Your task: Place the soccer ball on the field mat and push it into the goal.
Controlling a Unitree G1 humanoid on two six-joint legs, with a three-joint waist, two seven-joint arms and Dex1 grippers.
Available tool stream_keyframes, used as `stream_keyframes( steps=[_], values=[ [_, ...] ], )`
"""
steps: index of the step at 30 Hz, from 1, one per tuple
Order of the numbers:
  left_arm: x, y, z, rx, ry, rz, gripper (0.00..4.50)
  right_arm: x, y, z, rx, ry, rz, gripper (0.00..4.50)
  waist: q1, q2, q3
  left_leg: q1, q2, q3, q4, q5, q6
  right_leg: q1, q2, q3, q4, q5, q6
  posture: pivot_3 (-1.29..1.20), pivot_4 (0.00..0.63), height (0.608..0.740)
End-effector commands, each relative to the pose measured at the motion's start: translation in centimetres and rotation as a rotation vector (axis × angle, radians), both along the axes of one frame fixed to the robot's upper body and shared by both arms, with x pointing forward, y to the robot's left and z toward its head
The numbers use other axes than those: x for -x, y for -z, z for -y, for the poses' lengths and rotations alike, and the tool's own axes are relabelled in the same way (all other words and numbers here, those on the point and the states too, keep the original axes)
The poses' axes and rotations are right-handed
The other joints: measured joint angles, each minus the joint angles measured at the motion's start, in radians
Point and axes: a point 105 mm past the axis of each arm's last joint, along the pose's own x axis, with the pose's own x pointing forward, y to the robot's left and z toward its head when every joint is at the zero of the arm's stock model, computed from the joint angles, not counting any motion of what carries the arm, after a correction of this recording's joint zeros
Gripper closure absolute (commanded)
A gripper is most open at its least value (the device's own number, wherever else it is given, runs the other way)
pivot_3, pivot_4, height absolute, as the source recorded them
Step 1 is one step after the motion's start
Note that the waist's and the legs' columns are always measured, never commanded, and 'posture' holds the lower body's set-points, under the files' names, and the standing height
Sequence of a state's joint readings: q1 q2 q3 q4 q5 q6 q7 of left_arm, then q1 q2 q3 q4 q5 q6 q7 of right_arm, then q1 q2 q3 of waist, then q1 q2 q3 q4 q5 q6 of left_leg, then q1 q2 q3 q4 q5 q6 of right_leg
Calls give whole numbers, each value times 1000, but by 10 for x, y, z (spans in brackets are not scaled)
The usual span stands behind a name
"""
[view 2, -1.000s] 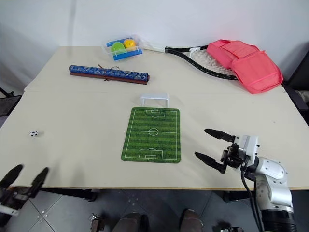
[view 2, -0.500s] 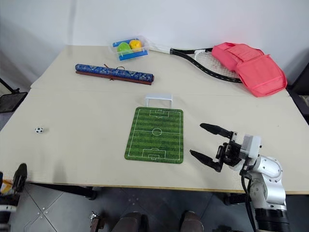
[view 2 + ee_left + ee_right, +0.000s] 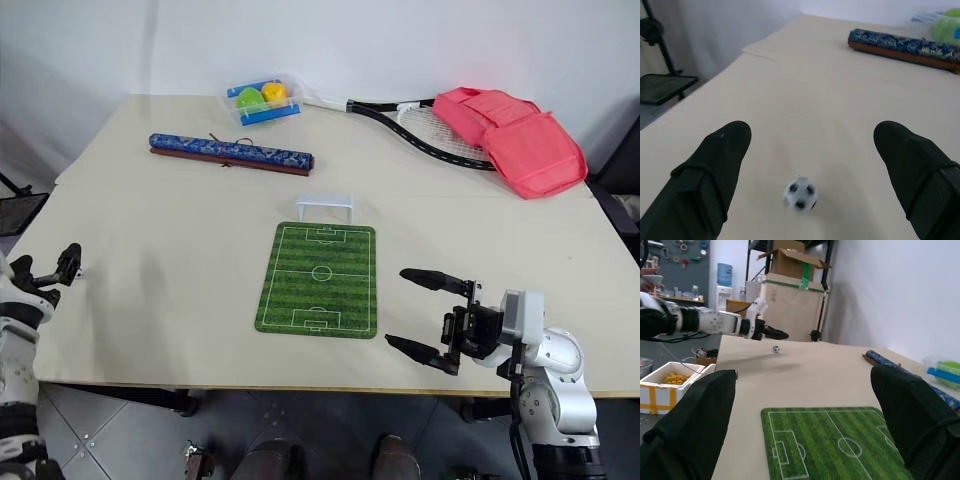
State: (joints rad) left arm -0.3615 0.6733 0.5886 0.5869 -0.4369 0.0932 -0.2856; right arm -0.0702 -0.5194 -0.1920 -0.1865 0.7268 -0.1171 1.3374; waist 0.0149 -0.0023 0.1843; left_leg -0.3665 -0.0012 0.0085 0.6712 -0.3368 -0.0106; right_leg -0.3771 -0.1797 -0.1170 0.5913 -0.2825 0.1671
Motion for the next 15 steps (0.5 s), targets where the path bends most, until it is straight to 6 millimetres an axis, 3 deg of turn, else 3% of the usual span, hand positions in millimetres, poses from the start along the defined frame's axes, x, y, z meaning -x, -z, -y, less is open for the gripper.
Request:
stream_keyframes(
  steps=[1, 9, 15],
  values=[
    [-4, 2, -9, -37, -30, -42, 32, 5, -5, -5, -14, -11, 13, 0, -5, 0, 0, 1, 0, 1, -1, 0, 0, 0, 0, 0, 0, 0, 0, 0, 150, 740],
    [-12, 14, -8, -45, -49, -105, 32, 7, -6, -13, -36, -10, 2, 0, -10, -1, 0, 1, 0, 1, -1, 0, 0, 0, 0, -1, 0, 0, 0, 0, 150, 740],
    [-13, 22, -5, -32, -45, -129, 1891, 7, -6, -15, -55, 11, 14, 0, -13, -1, 0, 1, 0, 1, -1, 0, 0, 0, 0, -1, 0, 0, 0, 0, 150, 740]
  ],
)
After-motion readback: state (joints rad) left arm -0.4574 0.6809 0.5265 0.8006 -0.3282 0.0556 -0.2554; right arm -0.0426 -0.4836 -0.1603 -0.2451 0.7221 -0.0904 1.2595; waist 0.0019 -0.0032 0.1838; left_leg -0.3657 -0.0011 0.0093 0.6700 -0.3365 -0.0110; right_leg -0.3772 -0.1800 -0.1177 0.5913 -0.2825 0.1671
